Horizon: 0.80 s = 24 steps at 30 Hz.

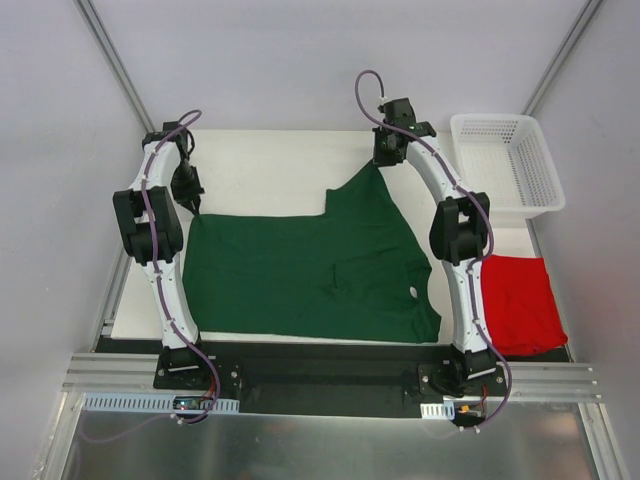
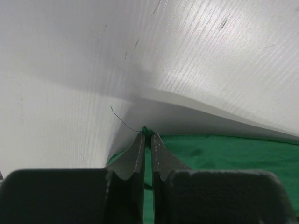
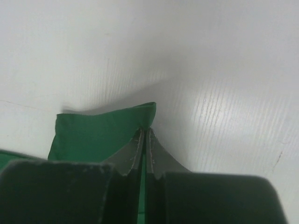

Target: Fold and stack the t-shirts

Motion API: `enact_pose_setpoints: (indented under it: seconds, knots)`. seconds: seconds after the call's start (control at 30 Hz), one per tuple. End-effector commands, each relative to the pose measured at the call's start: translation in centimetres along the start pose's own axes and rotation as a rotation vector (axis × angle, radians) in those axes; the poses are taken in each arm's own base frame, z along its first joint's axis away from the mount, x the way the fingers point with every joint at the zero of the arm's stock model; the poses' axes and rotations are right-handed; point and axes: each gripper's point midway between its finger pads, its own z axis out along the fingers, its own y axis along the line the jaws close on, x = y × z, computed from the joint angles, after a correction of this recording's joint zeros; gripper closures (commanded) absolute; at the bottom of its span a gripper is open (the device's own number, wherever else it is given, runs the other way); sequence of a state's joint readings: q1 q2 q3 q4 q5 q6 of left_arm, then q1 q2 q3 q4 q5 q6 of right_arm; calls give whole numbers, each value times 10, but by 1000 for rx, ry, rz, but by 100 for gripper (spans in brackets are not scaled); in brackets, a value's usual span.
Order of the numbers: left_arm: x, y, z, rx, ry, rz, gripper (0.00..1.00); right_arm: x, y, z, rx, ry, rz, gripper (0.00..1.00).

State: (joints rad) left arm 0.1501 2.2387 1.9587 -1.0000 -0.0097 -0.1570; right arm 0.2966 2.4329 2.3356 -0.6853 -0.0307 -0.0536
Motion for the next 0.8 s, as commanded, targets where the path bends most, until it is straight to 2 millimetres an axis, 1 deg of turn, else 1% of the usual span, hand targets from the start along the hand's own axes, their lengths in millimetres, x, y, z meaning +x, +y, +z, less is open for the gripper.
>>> enact_pose_setpoints:
  seconds: [0.0, 0.07, 0.1, 0.2, 0.23, 0.27, 0.3, 0.33, 0.4, 0.43, 0.53, 0.57, 0.67, 0.77]
  knots:
    - [-15, -3, -19, -2, -54, -21, 100, -63, 1, -66, -9, -188, -22, 99]
    - [-19, -5, -25, 4, -73, -24, 100, -66, 3, -72, -16, -196, -32, 99]
    - [-23, -6, -29, 6, -90, -26, 100, -69, 4, -78, -18, -208, -37, 99]
    - [-30, -10, -40, 21, -122, -23, 100, -74, 4, -88, -16, -226, -49, 99]
    - [-31, -9, -42, 22, -129, -26, 100, -78, 4, -96, -17, -239, -50, 99]
    - [-33, -11, -44, 27, -135, -24, 100, -80, 4, -98, -18, -246, -51, 99]
    - [-33, -12, -45, 31, -138, -26, 100, -82, 4, -102, -18, -253, -54, 99]
    - [-35, -12, -48, 33, -146, -24, 100, -86, 3, -110, -18, -269, -54, 99]
    - [-33, -13, -47, 36, -141, -21, 100, -92, 4, -118, -25, -288, -59, 99]
    - [-33, -12, -49, 38, -145, -22, 100, -94, 5, -125, -26, -299, -63, 99]
    - [-34, -13, -53, 42, -155, -24, 100, -98, 5, -136, -27, -316, -70, 99]
    - [-35, -13, -56, 42, -161, -22, 100, -101, 5, -143, -28, -329, -72, 99]
    - [-38, -14, -64, 48, -183, -21, 100, -106, 4, -155, -26, -353, -79, 99]
    - [-41, -11, -73, 39, -210, -21, 100, -106, 5, -161, -28, -356, -83, 99]
